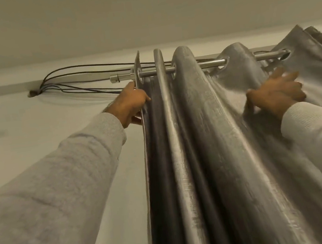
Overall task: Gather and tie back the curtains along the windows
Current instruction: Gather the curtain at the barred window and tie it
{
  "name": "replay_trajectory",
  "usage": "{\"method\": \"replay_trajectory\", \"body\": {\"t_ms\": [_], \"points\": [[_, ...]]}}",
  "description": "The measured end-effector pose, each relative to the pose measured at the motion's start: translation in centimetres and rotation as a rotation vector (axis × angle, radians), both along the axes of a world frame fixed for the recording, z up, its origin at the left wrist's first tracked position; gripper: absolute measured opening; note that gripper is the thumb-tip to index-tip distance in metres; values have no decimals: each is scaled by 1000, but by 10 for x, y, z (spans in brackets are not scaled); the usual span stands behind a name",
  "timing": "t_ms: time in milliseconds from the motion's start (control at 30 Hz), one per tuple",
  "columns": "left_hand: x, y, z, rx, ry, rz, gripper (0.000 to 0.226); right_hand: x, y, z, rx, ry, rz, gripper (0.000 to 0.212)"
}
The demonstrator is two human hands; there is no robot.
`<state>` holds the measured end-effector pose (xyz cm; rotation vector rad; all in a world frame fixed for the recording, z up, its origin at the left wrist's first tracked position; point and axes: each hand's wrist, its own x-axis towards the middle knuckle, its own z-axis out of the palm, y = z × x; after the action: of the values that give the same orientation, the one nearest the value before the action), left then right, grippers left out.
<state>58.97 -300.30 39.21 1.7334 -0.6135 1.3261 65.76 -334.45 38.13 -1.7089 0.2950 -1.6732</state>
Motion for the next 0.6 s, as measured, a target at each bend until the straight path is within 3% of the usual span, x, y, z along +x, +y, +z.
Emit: {"method": "replay_trajectory", "body": {"t_ms": [133,233,333,400,467,533,600], "points": [[5,-4,-2,63,-17,25,34,3,20,6,-421,0,121,43],[7,-34,4,97,-25,-9,37,1,74,18,-808,-173,323,28],[8,-58,19,156,-31,-93,45,-16,99,28,-960,-159,454,16],[7,-53,18,185,2,-131,45,-28,78,26,-938,-71,541,13],[11,-29,18,146,40,-174,52,-29,47,15,-806,-181,624,19],[14,-8,15,85,44,-138,46,-20,17,6,-555,-448,422,30],[18,2,15,-17,-22,-11,22,-8,-4,0,-350,-514,45,45]]}}
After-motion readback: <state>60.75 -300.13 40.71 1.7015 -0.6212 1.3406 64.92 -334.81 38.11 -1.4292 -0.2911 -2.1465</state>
